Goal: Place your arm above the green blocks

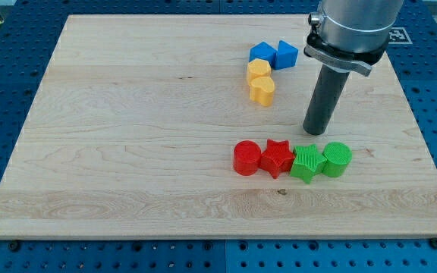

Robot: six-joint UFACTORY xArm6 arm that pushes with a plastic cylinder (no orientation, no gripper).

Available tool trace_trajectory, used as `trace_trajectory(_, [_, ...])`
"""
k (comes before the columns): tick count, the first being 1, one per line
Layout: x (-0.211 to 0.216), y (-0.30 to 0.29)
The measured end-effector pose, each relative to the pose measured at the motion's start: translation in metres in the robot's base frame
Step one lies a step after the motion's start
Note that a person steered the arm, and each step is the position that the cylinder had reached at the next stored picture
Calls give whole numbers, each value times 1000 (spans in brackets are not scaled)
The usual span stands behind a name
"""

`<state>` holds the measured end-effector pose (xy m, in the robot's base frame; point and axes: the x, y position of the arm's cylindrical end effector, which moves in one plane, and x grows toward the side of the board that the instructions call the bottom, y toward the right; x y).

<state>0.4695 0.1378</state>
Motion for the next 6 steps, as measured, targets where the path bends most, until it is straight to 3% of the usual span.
trace_trajectory(6, [-2, 0])
